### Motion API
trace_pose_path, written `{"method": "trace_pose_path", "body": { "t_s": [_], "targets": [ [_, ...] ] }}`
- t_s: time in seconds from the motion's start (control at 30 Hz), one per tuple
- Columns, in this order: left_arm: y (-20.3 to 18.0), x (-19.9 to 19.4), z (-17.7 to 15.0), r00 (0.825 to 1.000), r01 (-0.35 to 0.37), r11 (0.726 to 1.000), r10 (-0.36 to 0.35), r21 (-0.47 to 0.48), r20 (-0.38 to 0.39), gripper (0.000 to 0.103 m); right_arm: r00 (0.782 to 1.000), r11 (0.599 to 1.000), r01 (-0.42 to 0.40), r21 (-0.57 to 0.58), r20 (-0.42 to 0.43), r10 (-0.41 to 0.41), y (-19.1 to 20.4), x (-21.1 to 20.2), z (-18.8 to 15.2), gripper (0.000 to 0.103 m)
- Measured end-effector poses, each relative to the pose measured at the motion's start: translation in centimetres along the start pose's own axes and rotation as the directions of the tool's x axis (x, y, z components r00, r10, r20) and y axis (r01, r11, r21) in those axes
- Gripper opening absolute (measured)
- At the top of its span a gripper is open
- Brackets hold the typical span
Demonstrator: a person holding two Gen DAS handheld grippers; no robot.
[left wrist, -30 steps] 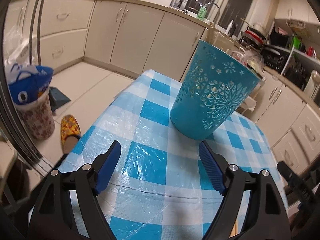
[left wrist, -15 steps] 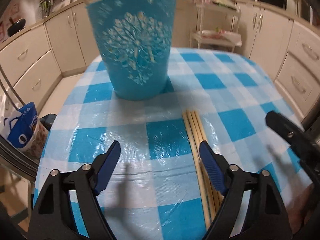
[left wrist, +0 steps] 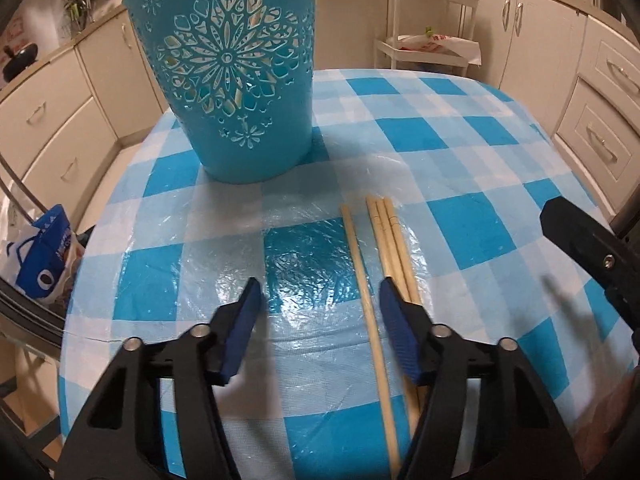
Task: Organize utensils
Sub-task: 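Grasp a chopstick from the pile with the left tool while the right tool grasps one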
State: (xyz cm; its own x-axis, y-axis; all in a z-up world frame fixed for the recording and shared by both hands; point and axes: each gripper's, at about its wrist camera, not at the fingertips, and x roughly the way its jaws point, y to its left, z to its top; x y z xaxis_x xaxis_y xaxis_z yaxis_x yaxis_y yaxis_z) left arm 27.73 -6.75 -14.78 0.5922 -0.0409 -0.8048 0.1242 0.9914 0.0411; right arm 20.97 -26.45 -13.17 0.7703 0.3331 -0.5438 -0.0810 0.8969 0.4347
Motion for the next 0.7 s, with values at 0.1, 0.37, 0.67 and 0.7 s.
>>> {"method": "trace_pose_path", "body": {
  "t_s": [0.1,0.37,0.67,0.7],
  "targets": [
    [-0.2,-0.2,0.0,1.000,0.024,0.999,-0.024,0.023,-0.007,0.020,1.000,1.000,-0.001,-0.003,-0.003,0.001,0.0,0.0,0.0,0.044],
    [3.6,-0.7,-0.7,0.997,0.072,0.995,-0.074,-0.070,-0.020,0.006,0.994,0.990,0.016,-0.142,-0.104,-0.031,2.4,1.7,-0.5,0.044],
    [4.7,-0.1,-0.4,0.994,0.105,0.989,-0.106,-0.105,-0.006,0.006,0.964,0.966,0.014,-0.257,-0.252,-0.081,5.0,5.9,-1.0,0.022],
    [4.8,-0.1,-0.5,0.994,0.109,0.988,-0.110,-0.107,-0.002,0.006,0.963,0.965,0.008,-0.261,-0.259,-0.078,5.2,6.1,-1.1,0.022]
  ]
}}
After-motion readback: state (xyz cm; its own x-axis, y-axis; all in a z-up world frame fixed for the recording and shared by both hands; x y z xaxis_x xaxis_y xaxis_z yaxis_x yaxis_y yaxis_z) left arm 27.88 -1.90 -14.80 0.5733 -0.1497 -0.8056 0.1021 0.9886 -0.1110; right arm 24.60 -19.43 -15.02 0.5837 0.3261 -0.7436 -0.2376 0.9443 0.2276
